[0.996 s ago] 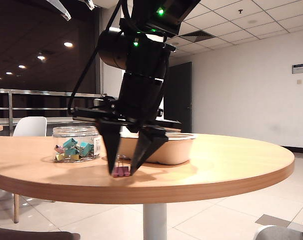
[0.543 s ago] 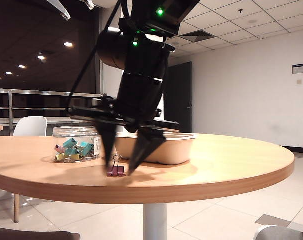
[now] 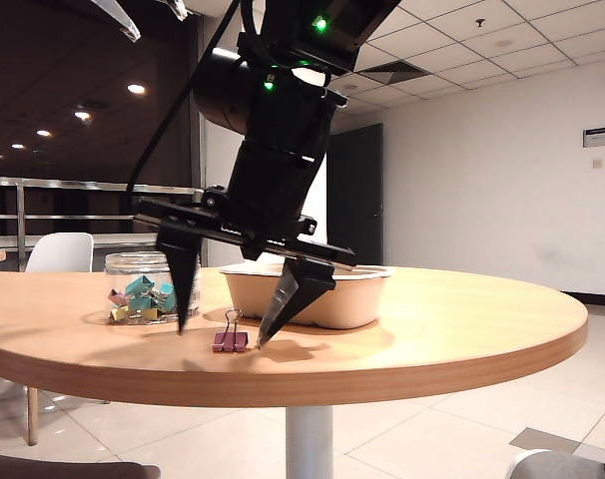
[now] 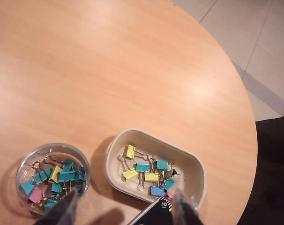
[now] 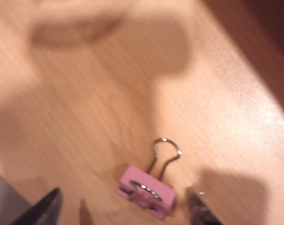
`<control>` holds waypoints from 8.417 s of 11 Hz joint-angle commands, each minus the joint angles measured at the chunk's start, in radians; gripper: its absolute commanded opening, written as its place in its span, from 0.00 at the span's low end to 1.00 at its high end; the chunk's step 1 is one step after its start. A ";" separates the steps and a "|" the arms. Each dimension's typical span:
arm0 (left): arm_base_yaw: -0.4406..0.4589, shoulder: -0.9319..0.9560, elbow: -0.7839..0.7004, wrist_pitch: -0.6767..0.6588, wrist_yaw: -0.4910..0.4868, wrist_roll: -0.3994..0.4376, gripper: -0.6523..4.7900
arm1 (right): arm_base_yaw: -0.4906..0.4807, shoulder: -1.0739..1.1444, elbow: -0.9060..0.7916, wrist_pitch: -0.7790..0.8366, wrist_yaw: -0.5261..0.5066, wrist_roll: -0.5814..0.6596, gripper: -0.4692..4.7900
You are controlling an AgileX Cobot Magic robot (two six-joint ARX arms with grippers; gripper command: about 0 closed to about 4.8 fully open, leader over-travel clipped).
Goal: Pick up the box filled with clips, pour some clips from it into the rectangular paper box, and then put the clip box back on the table.
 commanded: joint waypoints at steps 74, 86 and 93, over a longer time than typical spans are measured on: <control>0.195 -1.250 -1.390 0.670 -0.197 0.203 0.11 | -0.284 -1.326 -0.969 0.465 0.252 -0.600 0.09; 0.343 -1.375 -1.503 0.518 -0.202 0.307 0.11 | -0.351 -1.374 -1.021 0.576 0.255 -0.600 0.09; 0.343 -1.375 -1.503 0.517 -0.205 0.307 0.11 | -0.720 -2.050 -1.532 0.575 0.254 -0.470 0.09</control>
